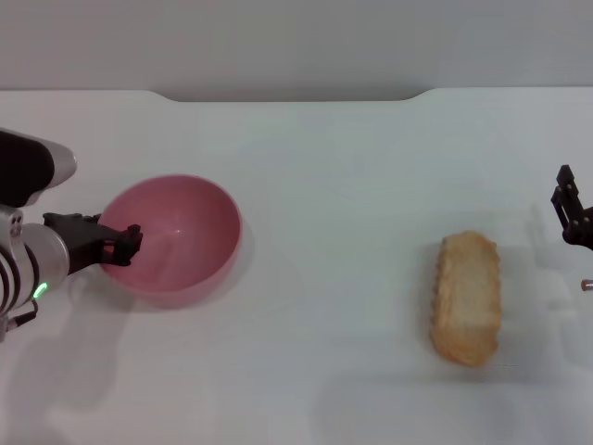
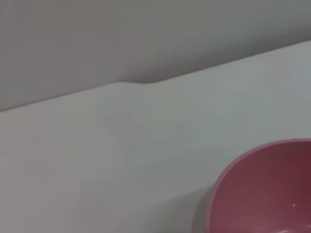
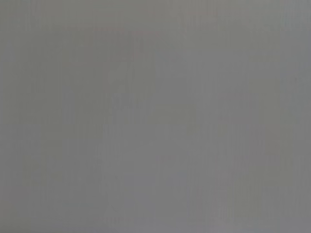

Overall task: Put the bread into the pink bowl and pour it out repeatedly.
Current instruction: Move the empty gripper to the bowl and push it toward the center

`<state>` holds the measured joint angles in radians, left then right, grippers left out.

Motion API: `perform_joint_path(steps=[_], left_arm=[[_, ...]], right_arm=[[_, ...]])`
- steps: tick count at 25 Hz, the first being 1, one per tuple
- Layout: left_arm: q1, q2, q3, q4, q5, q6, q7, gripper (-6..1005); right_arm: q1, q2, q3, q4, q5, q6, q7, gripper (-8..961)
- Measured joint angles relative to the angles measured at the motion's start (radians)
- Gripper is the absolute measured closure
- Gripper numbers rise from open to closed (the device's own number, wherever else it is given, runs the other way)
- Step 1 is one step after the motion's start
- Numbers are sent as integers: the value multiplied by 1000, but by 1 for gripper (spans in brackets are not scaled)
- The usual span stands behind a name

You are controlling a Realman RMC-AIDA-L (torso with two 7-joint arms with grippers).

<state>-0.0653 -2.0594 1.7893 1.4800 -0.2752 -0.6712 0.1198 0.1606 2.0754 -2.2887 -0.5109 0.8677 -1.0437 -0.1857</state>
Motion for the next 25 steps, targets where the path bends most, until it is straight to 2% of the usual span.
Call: perform_joint_path(steps=[6, 11, 17, 25], left_arm=[[-50, 0, -18, -1, 7, -94, -19, 544], [-62, 0, -11, -3, 26, -100, -19, 780], [-62, 0, -12, 4, 31, -101, -21, 899], [-62, -1, -19, 61, 31, -116, -22, 913]], right_arm=[[-2, 0, 0, -3, -14, -3, 0, 368], [-2, 0, 0, -6, -20, -5, 0, 370], [-1, 0, 0, -8, -21, -3, 0, 371], [-4, 2, 0, -16, -21, 3, 0, 374]])
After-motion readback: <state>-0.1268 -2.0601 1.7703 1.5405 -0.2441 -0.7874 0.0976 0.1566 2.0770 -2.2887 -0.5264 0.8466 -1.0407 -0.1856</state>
